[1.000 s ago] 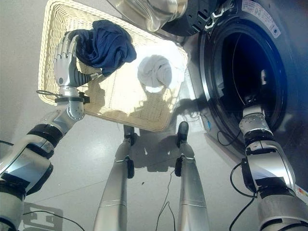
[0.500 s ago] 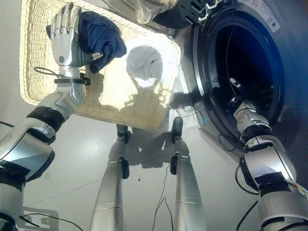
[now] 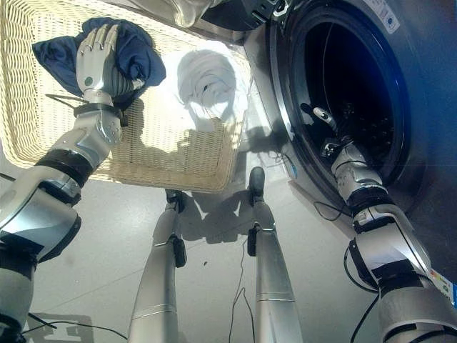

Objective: Put the clothes into the washing machine.

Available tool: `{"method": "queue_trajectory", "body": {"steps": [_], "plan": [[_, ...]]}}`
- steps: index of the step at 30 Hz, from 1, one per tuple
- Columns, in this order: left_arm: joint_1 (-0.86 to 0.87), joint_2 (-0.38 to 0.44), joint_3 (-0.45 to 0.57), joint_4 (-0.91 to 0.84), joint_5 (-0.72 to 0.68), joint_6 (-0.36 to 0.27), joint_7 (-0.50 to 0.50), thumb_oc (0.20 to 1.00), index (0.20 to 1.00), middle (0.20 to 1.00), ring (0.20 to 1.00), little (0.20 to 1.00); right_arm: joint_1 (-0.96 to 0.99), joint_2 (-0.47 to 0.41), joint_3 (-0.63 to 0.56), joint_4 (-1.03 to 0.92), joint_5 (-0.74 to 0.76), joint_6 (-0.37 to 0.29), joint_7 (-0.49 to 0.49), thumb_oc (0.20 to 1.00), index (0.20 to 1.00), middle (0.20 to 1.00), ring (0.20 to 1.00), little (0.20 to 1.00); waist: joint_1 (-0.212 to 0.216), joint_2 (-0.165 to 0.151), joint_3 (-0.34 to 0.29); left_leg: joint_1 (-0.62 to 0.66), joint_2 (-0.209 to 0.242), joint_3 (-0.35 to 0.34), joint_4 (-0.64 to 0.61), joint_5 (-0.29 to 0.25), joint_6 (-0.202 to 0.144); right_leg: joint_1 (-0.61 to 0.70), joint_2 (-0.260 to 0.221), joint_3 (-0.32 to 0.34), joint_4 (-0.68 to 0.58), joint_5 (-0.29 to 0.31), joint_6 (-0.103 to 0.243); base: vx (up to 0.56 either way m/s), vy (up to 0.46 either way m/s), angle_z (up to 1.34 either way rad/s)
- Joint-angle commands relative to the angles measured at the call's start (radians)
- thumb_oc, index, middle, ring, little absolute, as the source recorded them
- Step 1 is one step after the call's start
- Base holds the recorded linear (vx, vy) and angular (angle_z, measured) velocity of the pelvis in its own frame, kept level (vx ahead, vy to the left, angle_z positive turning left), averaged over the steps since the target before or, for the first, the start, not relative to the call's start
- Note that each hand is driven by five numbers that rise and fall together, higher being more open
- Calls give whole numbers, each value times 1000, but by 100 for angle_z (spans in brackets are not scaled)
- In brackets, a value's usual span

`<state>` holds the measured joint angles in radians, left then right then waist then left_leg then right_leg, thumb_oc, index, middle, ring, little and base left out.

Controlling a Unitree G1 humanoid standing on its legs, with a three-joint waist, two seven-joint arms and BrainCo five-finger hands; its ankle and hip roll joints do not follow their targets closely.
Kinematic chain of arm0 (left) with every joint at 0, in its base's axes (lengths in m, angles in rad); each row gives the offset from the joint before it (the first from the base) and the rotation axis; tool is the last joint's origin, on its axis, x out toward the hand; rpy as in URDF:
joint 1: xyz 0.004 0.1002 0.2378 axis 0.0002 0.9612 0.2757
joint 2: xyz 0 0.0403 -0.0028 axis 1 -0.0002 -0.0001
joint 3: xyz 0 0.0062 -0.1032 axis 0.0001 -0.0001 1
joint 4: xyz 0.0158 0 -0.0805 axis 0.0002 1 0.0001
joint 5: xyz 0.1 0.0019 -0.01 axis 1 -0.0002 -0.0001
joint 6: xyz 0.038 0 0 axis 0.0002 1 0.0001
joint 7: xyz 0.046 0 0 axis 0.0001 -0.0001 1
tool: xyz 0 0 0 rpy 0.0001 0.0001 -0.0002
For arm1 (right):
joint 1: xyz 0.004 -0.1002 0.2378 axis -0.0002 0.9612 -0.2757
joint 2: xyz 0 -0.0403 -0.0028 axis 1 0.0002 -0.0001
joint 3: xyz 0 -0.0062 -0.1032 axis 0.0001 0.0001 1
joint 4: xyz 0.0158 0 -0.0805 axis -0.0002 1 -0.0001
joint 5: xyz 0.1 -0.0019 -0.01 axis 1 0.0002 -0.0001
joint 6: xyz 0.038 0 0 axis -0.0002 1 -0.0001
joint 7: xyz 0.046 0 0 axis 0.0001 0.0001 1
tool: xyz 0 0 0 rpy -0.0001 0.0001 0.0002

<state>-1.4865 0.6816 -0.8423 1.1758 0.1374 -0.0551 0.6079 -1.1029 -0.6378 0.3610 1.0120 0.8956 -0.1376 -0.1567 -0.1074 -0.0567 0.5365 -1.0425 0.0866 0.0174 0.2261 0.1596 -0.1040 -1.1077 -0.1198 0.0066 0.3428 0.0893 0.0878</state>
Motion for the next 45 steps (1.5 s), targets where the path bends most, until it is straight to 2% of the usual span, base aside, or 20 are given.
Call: {"method": "queue_trajectory", "body": {"steps": [1, 12, 13, 14, 17, 19, 21, 22, 24, 25, 26, 28, 29, 31, 32, 35, 37, 40, 43, 45], "plan": [[10, -24, 27, 87, -51, 33, -110, 200, 200, 200, 200, 200, 46, -14, -5, -6, 16, -58, 0, 1000, 1000, 1000, 1000, 1000, -6, -11, -17, 7, -2, -33, 50, -68, -15, 30, 45, -69, -40, 58, 39, 3, 10, -5], [54, -17, 87, 94, -100, 25, -124, 200, 200, 200, 200, 200, 57, 1, 1, -109, -9, -78, -32, 1000, 1000, 1000, 1000, 1000, -4, -4, -17, 9, -2, -28, 47, -63, -20, 31, 45, -62, -40, 50, 34, 0, 4, -1], [72, -16, 114, 86, -120, 7, -114, 200, 200, 200, 200, 200, 68, 10, -8, -143, -1, -113, -10, 1000, 1000, 1000, 1000, 1000, -3, -2, -17, 8, -3, -31, 48, -63, -20, 30, 44, -62, -38, 48, 34, 0, 0, 0], [96, -16, 148, 60, -180, -43, -80, 200, 200, 200, 200, 200, 89, 22, -14, -206, 15, -139, -5, 1000, 1000, 1000, 1000, 1000, -2, -3, -17, 10, -3, -31, 44, -62, -21, 31, 44, -62, -37, 47, 34, -12, -37, -1], [133, -22, 215, 13, -291, -126, -42, 200, 200, 200, 200, 200, 124, 43, -28, -299, 41, -174, -7, 1000, 1000, 1000, 1000, 1000, -2, -1, -17, 11, -6, -32, 46, -63, -21, 30, 43, -60, -32, 41, 33, 0, 0, 0], [180, -31, 289, -47, -359, -250, -21, 200, 200, 200, 200, 200, 163, 67, -56, -374, 50, -202, 10, 1000, 1000, 1000, 1000, 1000, 0, 3, -17, 12, -8, -34, 49, -67, -21, 30, 40, -59, -27, 35, 33, -6, -32, 0], [237, -48, 353, -128, -418, -347, -34, 200, 200, 200, 200, 200, 206, 93, -89, -452, 50, -206, 21, 1000, 1000, 1000, 1000, 1000, 4, 6, -17, 14, -11, -39, 46, -69, -21, 32, 38, -60, -26, 32, 34, -5, -41, 1], [270, -64, 383, -177, -439, -423, -33, 200, 200, 200, 200, 200, 228, 112, -109, -485, 48, -211, 39, 1000, 1000, 1000, 1000, 1000, 8, 7, -17, 13, -14, -40, 46, -71, -20, 29, 37, -61, -26, 31, 35, 8, -48, 1], [344, -101, 426, -284, -458, -517, -43, 200, 200, 200, 200, 200, 274, 148, -135, -560, 29, -204, 53, 1000, 1000, 1000, 1000, 1000, 15, 12, -17, 16, -21, -45, 43, -74, -16, 32, 33, -65, -28, 32, 36, -8, -49, 1], [362, -112, 432, -315, -452, -536, -40, 200, 200, 200, 200, 200, 284, 157, -142, -583, 21, -197, 55, 1000, 1000, 1000, 1000, 1000, 18, 14, -17, 16, -23, -46, 42, -75, -15, 31, 32, -66, -30, 33, 36, -13, -48, 1], [415, -138, 446, -399, -468, -596, -51, 200, 200, 200, 200, 200, 311, 175, -153, -645, 12, -176, 62, 1000, 1000, 1000, 1000, 1000, 24, 18, -17, 16, -29, -50, 39, -74, -11, 30, 29, -69, -30, 35, 36, -8, -35, 1], [456, -162, 465, -470, -448, -633, -61, 200, 200, 200, 200, 200, 333, 191, -159, -699, -7, -166, 68, 1000, 1000, 1000, 1000, 1000, 31, 21, -17, 14, -32, -53, 38, -75, -8, 28, 26, -72, -28, 35, 37, -3, -48, 6], [525, -213, 487, -589, -433, -691, -124, 200, 200, 200, 200, 200, 375, 226, -164, -792, -29, -149, 86, 1000, 1000, 1000, 1000, 1000, 41, 26, -17, 11, -40, -60, 41, -77, -1, 25, 21, -76, -21, 35, 37, 0, -59, 6], [554, -236, 492, -636, -408, -708, -151, 200, 200, 200, 200, 200, 391, 239, -167, -832, -44, -137, 92, 1000, 1000, 1000, 1000, 1000, 44, 28, -17, 11, -43, -63, 41, -78, 2, 24, 19, -77, -18, 35, 38, 2, -53, 7], [587, -254, 493, -704, -393, -725, -198, 200, 200, 200, 200, 200, 414, 253, -166, -886, -59, -130, 109, 1000, 1000, 1000, 1000, 1000, 49, 29, -17, 10, -48, -67, 46, -78, 8, 24, 15, -80, -13, 38, 38, 5, -52, 10], [621, -273, 489, -803, -369, -705, -243, 200, 200, 200, 200, 200, 429, 269, -161, -946, -55, -115, 132, 1000, 1000, 1000, 1000, 1000, 54, 31, -17, 15, -54, -70, 49, -78, 14, 29, 9, -86, -12, 40, 39, 8, -46, 11], [642, -289, 478, -894, -382, -691, -332, 200, 200, 200, 200, 200, 438, 281, -149, -992, -58, -99, 188, 1000, 1000, 1000, 1000, 1000, 59, 34, -17, 12, -60, -74, 60, -78, 20, 27, 1, -89, -4, 43, 40, 13, -43, 4], [653, -300, 449, -977, -345, -658, -369, 200, 200, 200, 200, 200, 440, 294, -117, -1053, -62, -65, 227, 1000, 1000, 1000, 1000, 1000, 63, 36, -17, 10, -69, -76, 69, -71, 25, 28, -4, -94, -1, 50, 41, 9, -28, 10], [659, -308, 442, -1023, -377, -643, -436, 200, 200, 200, 200, 200, 432, 294, -100, -1081, -44, -36, 260, 1000, 1000, 1000, 1000, 1000, 67, 37, -17, 11, -73, -77, 75, -68, 29, 29, -7, -97, 2, 53, 41, 12, -24, 8], [659, -309, 426, -1047, -338, -638, -431, 200, 200, 200, 200, 200, 425, 299, -86, -1088, -43, -13, 267, 1000, 1000, 1000, 1000, 1000, 70, 38, -17, 10, -76, -79, 83, -68, 31, 30, -10, -99, 5, 56, 41, 7, -13, 2]]}}
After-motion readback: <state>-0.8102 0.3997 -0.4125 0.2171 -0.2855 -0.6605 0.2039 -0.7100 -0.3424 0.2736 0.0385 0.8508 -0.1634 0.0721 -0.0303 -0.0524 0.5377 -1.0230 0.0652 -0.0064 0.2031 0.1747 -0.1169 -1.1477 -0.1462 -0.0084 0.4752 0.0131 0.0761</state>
